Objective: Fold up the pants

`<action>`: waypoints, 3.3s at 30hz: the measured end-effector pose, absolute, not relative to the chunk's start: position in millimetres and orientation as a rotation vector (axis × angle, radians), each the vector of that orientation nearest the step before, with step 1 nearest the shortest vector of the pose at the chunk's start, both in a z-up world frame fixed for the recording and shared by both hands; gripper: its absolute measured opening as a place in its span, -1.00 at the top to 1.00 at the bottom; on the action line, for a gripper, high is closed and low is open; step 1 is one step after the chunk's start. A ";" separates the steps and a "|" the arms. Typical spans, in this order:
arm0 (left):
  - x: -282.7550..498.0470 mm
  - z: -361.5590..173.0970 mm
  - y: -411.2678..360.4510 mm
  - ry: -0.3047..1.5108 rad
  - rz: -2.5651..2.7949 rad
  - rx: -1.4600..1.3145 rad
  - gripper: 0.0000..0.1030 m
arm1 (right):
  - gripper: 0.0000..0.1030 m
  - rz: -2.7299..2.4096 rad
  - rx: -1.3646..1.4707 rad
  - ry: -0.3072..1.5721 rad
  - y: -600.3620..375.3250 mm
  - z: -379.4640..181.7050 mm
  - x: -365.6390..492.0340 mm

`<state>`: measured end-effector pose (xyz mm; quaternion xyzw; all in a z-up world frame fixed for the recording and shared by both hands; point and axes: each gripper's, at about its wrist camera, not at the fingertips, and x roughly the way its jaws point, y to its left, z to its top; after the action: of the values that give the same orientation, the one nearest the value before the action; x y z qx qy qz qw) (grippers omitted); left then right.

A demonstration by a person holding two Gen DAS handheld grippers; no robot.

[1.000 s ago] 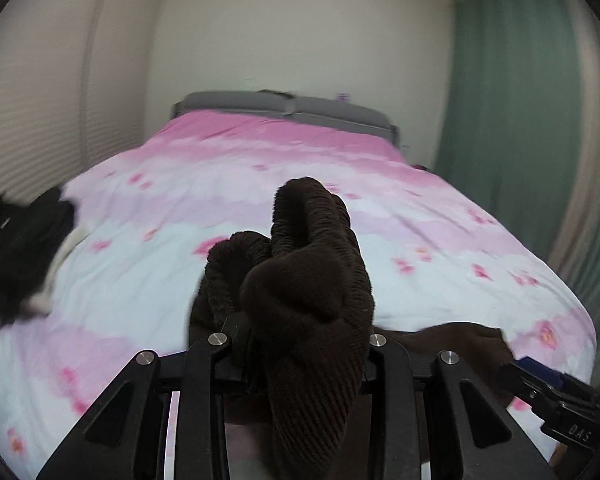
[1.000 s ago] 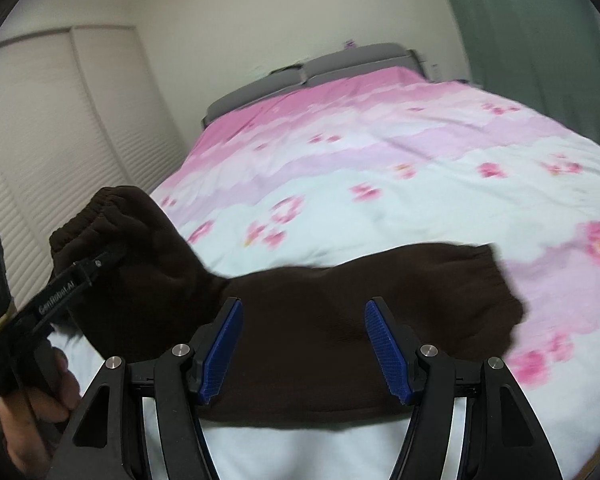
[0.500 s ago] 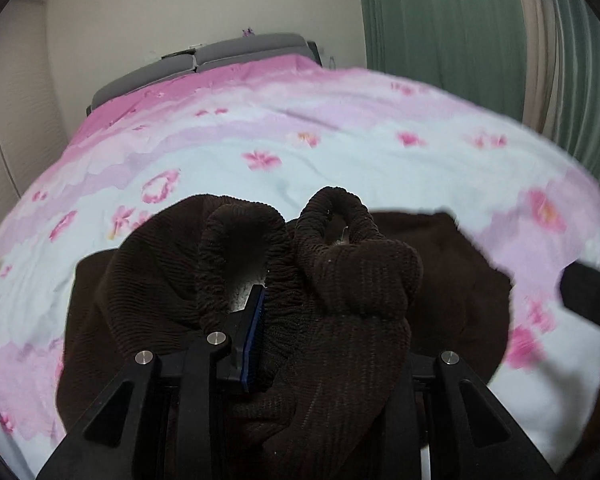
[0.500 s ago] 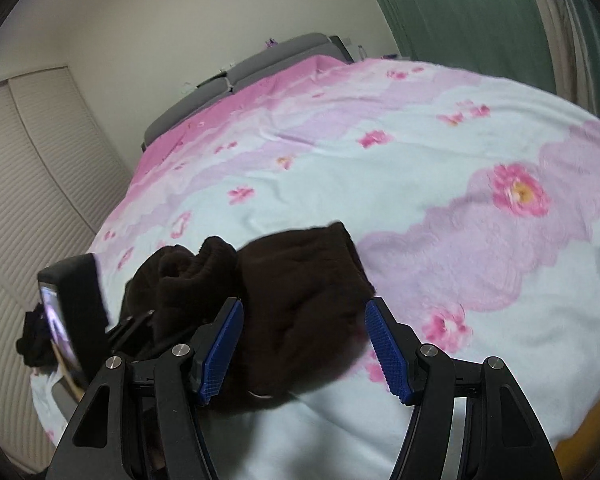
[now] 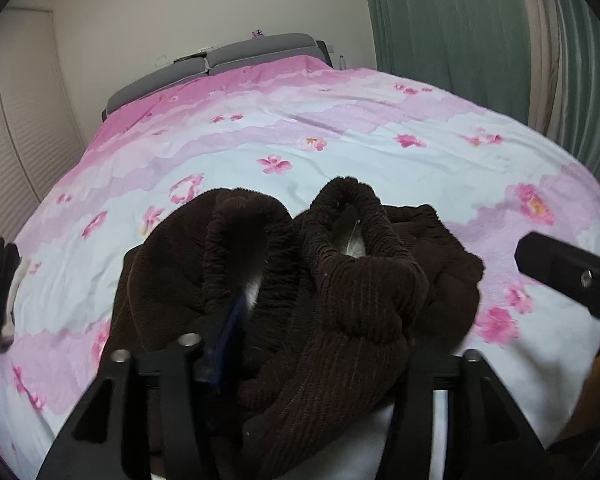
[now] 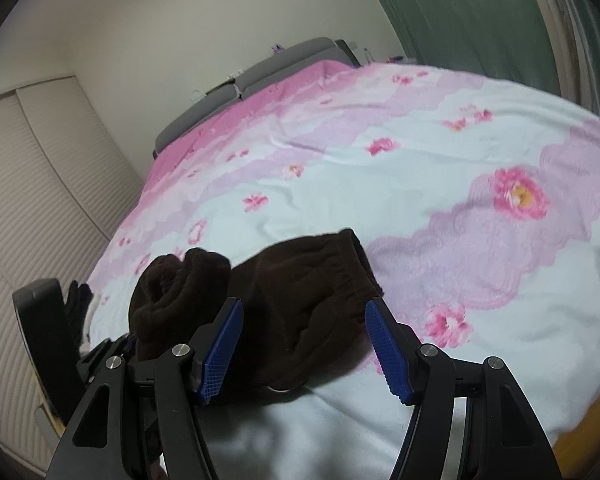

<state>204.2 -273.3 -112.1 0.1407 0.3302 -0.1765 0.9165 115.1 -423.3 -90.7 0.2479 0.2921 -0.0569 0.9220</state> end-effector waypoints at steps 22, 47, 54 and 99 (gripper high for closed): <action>179.8 -45.1 -175.0 0.560 -0.305 0.206 -0.96 | -0.30 -0.051 0.448 0.542 -346.9 -42.3 112.3; 233.2 -97.7 -50.2 0.693 -0.102 0.043 -0.96 | 0.77 0.020 0.354 0.783 -288.2 -123.9 219.9; 231.0 -93.5 -78.9 0.691 -0.173 0.045 -0.96 | 0.77 -0.044 0.412 0.714 -350.7 -99.7 178.7; 217.1 -92.9 -93.3 0.711 -0.187 0.072 -0.96 | 0.51 -0.126 0.583 0.666 -343.5 -111.0 169.5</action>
<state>217.1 -93.3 -92.9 0.0353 0.3476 -0.0916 0.9325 169.5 -343.5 -111.0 0.2818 0.3218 -0.0607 0.9019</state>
